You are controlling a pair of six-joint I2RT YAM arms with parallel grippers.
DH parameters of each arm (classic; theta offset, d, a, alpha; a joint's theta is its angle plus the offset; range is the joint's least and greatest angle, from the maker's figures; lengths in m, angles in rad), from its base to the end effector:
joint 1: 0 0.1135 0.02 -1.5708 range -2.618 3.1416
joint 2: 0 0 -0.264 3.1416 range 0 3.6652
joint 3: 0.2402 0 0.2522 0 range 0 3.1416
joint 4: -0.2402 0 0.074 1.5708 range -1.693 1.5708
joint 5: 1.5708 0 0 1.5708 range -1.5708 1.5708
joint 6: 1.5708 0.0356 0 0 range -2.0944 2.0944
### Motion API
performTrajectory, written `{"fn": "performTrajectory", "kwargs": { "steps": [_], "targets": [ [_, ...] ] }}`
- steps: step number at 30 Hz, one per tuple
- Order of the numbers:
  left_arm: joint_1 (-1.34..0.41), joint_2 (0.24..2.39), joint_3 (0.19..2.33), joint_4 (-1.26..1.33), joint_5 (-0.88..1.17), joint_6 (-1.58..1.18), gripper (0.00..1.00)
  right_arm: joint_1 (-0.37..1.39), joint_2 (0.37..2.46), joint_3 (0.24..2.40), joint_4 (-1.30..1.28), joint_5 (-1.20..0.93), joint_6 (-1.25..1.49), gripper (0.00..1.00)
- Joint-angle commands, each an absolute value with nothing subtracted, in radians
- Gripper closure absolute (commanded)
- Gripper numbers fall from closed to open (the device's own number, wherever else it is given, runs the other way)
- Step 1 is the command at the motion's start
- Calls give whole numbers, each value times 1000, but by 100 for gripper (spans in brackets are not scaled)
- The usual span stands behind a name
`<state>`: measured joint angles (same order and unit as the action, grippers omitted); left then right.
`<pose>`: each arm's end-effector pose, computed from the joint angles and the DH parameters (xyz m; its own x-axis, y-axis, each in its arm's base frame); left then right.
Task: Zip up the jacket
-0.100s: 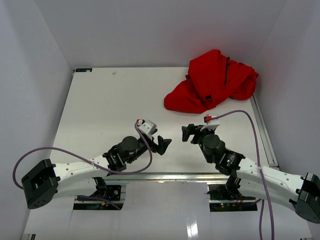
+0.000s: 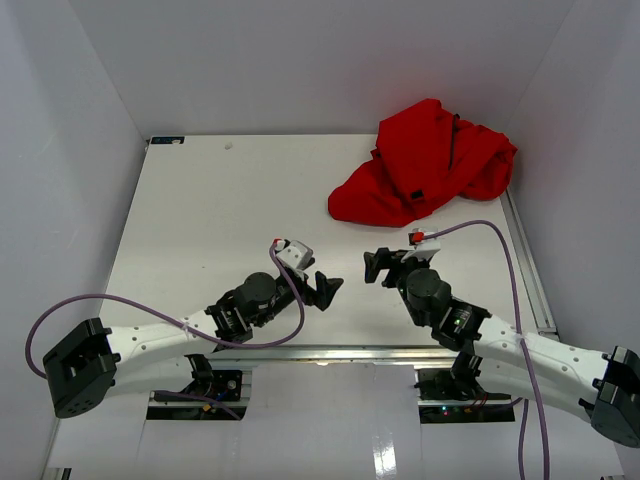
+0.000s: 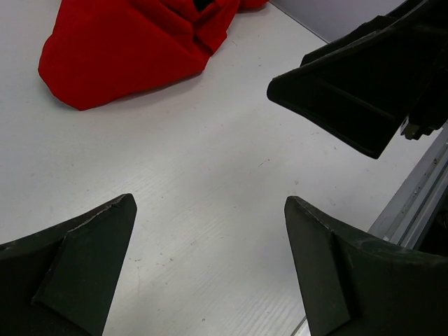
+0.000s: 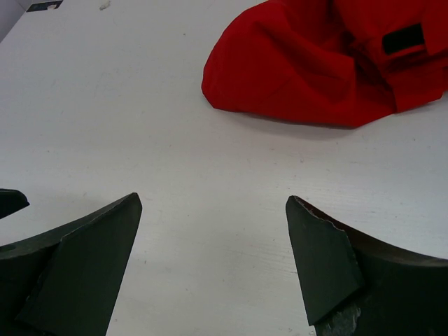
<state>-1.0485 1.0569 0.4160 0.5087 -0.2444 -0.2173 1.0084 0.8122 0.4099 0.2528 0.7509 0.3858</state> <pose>0.1222 -0.1951 0.2307 -0.2197 -0.0376 -0.9748 0.6901 0.7003 -0.1826 0.1198 0.1446 0.2495 -0.1709 0.2447 -0.9544 -0.2098 0.9374 0.2780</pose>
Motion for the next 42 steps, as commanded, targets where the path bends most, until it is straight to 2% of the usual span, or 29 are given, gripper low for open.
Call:
{"fn": "performTrajectory", "kwargs": {
  "steps": [1, 6, 11, 17, 21, 25, 34, 36, 37, 39, 40, 41, 42],
  "targets": [
    [-1047, 1044, 450, 466, -250, -231, 2, 1009, 763, 422, 277, 807, 405, 10],
    [-1039, 1054, 547, 409, -313, -244, 2, 1009, 689, 402, 248, 882, 444, 10],
    [-954, 1192, 724, 347, -293, -254, 2, 1009, 565, 347, 247, 870, 459, 10],
    [-804, 1468, 928, 345, -78, -220, 2, 1009, 415, 296, 295, 787, 408, 10],
    [-760, 1644, 1050, 351, -81, -117, 2, 1009, 403, 291, 302, 769, 393, 10],
    [-702, 1782, 1142, 404, -4, -113, 2, 1008, 432, 305, 303, 735, 372, 10],
    [-666, 2132, 1402, 407, -2, -108, 3, 1008, 474, 328, 296, 666, 362, 10],
    [-661, 2175, 1444, 393, 42, -126, 15, 1008, 491, 336, 295, 655, 362, 10],
    [-661, 2190, 1445, 396, 52, -130, 28, 1009, 498, 337, 292, 658, 364, 10],
    [-661, 2169, 1406, 420, 27, -154, 75, 1008, 511, 341, 287, 669, 371, 10],
    [-661, 2141, 1364, 420, -13, -177, 89, 1008, 513, 342, 284, 678, 377, 10],
    [-661, 2109, 1307, 415, -64, -202, 99, 1009, 512, 342, 281, 686, 383, 10],
    [-661, 2057, 1245, 406, -104, -235, 100, 1008, 507, 339, 281, 688, 387, 10]
  ]
}}
